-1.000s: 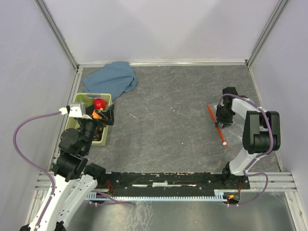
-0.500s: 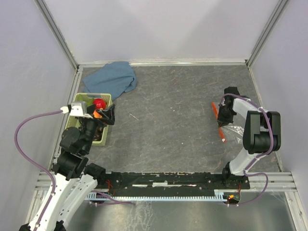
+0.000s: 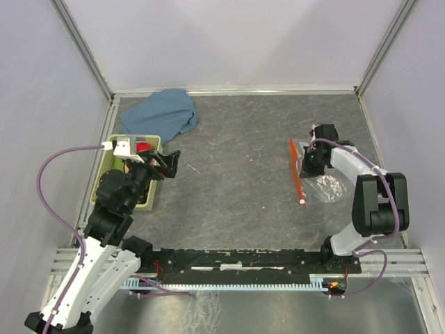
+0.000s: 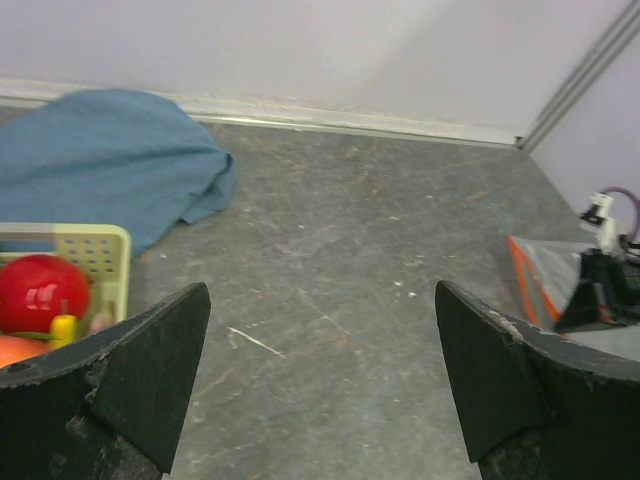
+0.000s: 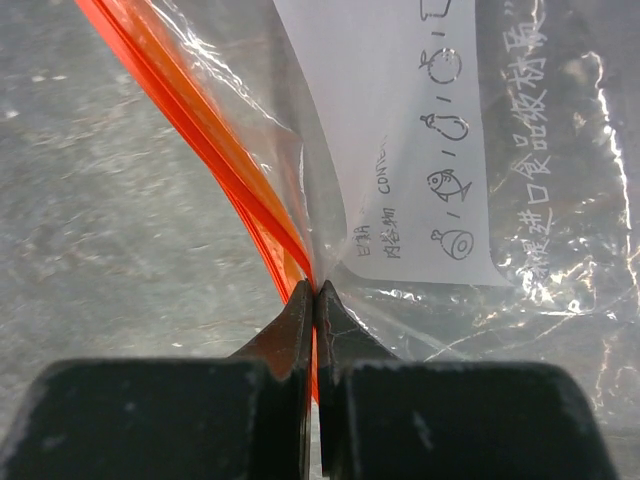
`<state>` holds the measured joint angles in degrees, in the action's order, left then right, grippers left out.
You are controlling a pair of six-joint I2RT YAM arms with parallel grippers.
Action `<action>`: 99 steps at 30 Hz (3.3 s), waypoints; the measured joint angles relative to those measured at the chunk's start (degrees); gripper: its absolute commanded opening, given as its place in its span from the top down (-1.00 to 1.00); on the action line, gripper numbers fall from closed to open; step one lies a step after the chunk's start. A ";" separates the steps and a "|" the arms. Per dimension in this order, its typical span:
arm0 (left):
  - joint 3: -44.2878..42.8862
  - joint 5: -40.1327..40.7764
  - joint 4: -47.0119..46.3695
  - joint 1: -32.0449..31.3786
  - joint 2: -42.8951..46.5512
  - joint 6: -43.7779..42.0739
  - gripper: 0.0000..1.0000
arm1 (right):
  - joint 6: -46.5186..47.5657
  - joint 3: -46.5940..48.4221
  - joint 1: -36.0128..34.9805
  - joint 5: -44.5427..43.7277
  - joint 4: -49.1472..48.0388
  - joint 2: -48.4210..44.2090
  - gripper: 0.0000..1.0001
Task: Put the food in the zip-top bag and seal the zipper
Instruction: Pick up the zipper food storage bag at the center of the board, then open the zipper of the food storage bag.
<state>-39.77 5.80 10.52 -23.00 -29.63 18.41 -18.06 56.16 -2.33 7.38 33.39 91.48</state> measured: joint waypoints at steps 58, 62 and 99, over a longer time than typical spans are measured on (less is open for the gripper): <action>-2.43 -7.56 -44.46 -19.89 -62.20 28.26 0.59 | -12.74 2.89 -29.64 4.46 -8.94 -11.91 0.96; -2.73 -7.78 -45.18 -19.89 -63.25 28.30 0.91 | -12.70 3.52 -30.29 4.11 -8.85 -11.91 0.82; -0.76 2.23 -37.03 -24.11 -52.94 32.79 0.95 | -5.38 3.65 -47.74 -25.51 -8.37 -14.97 0.00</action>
<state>-40.53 8.03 -26.50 -47.11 -82.56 51.20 -23.44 59.81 -50.06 -18.13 25.02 76.51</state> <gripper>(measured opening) 0.043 0.520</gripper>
